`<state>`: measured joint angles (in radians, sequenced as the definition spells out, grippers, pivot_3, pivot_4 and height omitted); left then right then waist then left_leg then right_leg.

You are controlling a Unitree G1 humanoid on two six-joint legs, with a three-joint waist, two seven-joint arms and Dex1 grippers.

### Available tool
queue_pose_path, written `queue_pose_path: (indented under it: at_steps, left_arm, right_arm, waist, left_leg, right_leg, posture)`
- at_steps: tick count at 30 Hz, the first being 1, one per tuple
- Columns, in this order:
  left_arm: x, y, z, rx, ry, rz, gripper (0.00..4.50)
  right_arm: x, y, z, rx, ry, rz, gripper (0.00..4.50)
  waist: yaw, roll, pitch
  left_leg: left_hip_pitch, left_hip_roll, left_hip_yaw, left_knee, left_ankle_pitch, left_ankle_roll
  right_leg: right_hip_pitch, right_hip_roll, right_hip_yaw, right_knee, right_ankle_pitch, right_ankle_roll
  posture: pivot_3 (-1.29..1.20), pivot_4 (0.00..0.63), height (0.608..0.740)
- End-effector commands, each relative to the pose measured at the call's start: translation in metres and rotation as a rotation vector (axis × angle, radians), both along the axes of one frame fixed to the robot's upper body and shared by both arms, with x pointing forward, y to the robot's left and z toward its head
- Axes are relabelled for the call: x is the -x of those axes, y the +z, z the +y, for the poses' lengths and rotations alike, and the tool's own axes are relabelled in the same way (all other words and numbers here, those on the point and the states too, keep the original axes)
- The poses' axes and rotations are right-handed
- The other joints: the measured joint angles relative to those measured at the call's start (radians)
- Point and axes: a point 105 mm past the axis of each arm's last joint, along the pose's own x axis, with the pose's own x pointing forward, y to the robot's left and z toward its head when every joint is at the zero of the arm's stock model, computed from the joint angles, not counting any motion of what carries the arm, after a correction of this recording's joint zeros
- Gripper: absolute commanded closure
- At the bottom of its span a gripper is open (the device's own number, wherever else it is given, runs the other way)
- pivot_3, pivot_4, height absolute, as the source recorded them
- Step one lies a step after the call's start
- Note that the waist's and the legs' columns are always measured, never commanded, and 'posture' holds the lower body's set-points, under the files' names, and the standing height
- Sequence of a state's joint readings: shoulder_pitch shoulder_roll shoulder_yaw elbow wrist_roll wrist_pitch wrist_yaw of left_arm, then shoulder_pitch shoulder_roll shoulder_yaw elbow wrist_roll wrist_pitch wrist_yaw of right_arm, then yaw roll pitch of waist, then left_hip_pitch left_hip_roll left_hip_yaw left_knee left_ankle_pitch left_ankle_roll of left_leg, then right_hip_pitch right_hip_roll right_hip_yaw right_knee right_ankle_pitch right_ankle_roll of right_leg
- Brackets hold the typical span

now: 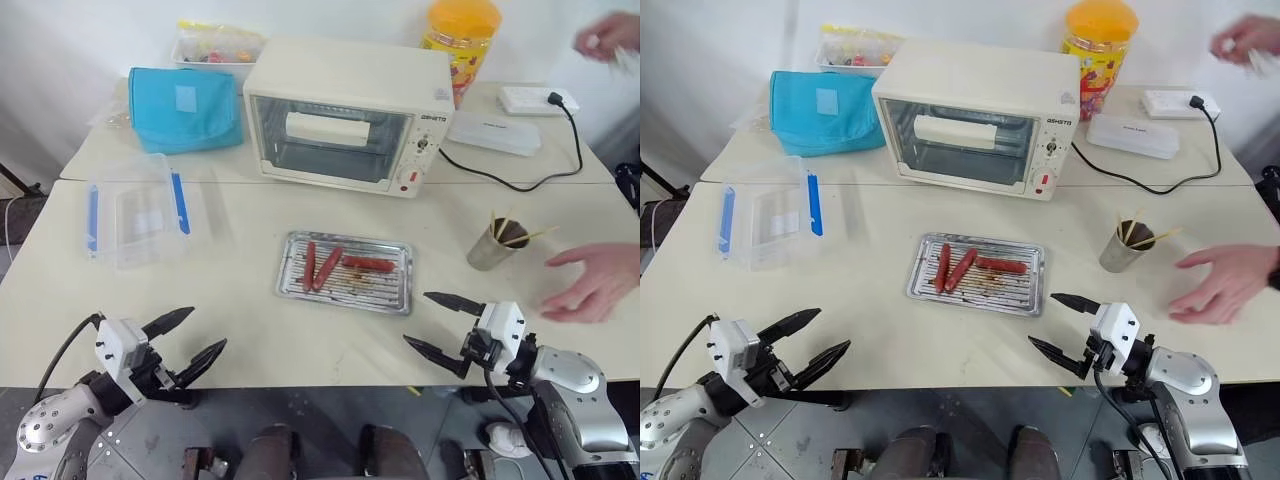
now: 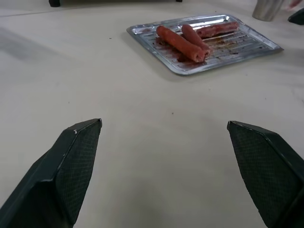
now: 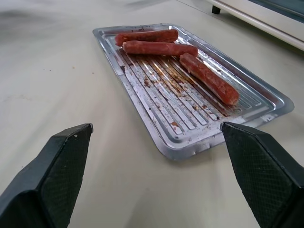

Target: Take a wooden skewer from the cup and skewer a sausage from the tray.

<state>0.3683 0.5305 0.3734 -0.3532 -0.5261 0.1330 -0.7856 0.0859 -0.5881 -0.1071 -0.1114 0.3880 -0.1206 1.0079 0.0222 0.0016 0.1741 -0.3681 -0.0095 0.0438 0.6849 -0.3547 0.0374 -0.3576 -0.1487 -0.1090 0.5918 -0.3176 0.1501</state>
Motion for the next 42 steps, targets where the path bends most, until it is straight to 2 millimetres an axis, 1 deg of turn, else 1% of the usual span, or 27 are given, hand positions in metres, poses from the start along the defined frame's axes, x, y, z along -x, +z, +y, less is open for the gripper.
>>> queue_pose_path:
  at_steps: [1,5,9,11,15,17,19,21,26,33,42]
  left_arm:
    - [0.001,0.011,-0.005,0.006,0.001,-0.039,0.01]
    - [-0.010,0.017,-0.008,0.002,0.013,-0.086,0.01]
    - [-0.016,0.014,-0.011,0.005,0.022,-0.089,0.01]
    - [-0.018,0.012,-0.010,0.027,0.035,-0.081,0.01]
    - [-0.021,0.012,-0.012,0.023,0.006,-0.076,0.01]
    - [-0.023,0.015,-0.012,0.027,-0.004,-0.086,0.01]
    - [-0.023,0.019,-0.015,0.071,-0.036,-0.075,0.01]
    - [-0.022,0.021,-0.018,0.068,-0.059,-0.072,0.01]
    - [-0.029,0.024,-0.018,0.039,-0.042,-0.093,0.01]
    - [-0.023,0.020,-0.017,0.020,-0.029,-0.080,0.01]
    - [-0.020,0.018,-0.016,0.009,-0.006,-0.087,0.01]
  right_arm:
    - [0.000,0.010,-0.003,-0.026,-0.024,-0.039,0.00]
    - [-0.002,0.010,-0.007,-0.025,-0.061,-0.058,0.00]
    - [0.000,0.007,-0.009,-0.028,-0.088,-0.064,0.00]
    - [0.000,0.005,-0.009,-0.034,-0.101,-0.068,0.00]
    - [-0.004,0.004,-0.007,-0.051,-0.109,-0.085,0.00]
    - [-0.005,0.001,-0.008,-0.050,-0.108,-0.084,0.00]
    - [-0.005,-0.001,-0.008,-0.051,-0.104,-0.084,0.00]
    - [-0.006,-0.002,-0.008,-0.054,-0.099,-0.090,0.00]
    - [-0.012,0.002,-0.007,-0.062,-0.091,-0.122,0.00]
    - [-0.010,0.001,-0.003,-0.061,-0.065,-0.112,0.00]
    - [-0.005,-0.001,-0.004,-0.045,-0.052,-0.086,0.00]
  waist:
    - [0.000,0.000,0.000]
    - [0.003,0.000,0.000]
    - [0.001,0.000,0.000]
    - [0.001,0.000,0.000]
    - [-0.001,0.000,0.000]
    - [-0.001,0.000,0.000]
    - [0.000,0.000,0.000]
    - [0.000,0.000,0.000]
    - [-0.001,0.000,0.000]
    - [-0.001,0.000,0.000]
    - [-0.001,0.000,0.000]
  left_leg:
    - [0.000,0.000,0.000,0.000,0.000,0.000]
    - [0.000,0.000,0.000,0.000,0.000,0.000]
    - [0.000,0.000,0.000,0.000,0.000,0.000]
    - [0.000,0.000,0.000,0.000,0.000,0.000]
    - [0.000,0.000,0.001,0.000,0.000,0.000]
    - [0.000,0.000,0.001,0.000,0.000,0.000]
    - [0.000,0.000,0.001,0.000,0.000,0.000]
    - [0.000,0.000,0.001,0.000,0.000,0.000]
    - [0.000,0.000,0.001,0.000,0.000,0.000]
    - [0.000,0.000,0.001,0.000,0.000,0.000]
    - [0.000,0.000,0.001,0.000,0.000,0.000]
  right_leg:
    - [0.000,0.000,0.000,0.000,0.000,0.000]
    - [0.000,0.000,0.000,0.000,0.000,0.000]
    - [0.000,0.000,0.000,0.000,0.000,0.000]
    - [0.000,0.000,0.000,0.000,0.000,0.000]
    - [0.000,0.001,0.000,0.001,0.000,0.000]
    - [0.000,0.000,0.000,0.001,0.000,0.000]
    - [0.000,0.000,0.000,0.001,0.000,0.000]
    - [0.000,0.000,0.000,0.001,0.000,0.000]
    - [0.000,0.000,0.000,0.001,0.000,0.000]
    - [0.000,0.000,0.000,0.001,0.000,0.000]
    - [0.000,0.000,0.000,0.001,0.000,0.000]
  posture:
    - [0.00,0.150,0.740]
    - [0.00,0.150,0.740]
    - [0.00,0.150,0.740]
    - [0.00,0.150,0.740]
    - [0.00,0.150,0.740]
    - [0.00,0.150,0.740]
    - [0.00,0.150,0.740]
    - [0.00,0.150,0.740]
    - [0.00,0.150,0.740]
    - [0.00,0.150,0.740]
    - [0.00,0.150,0.740]
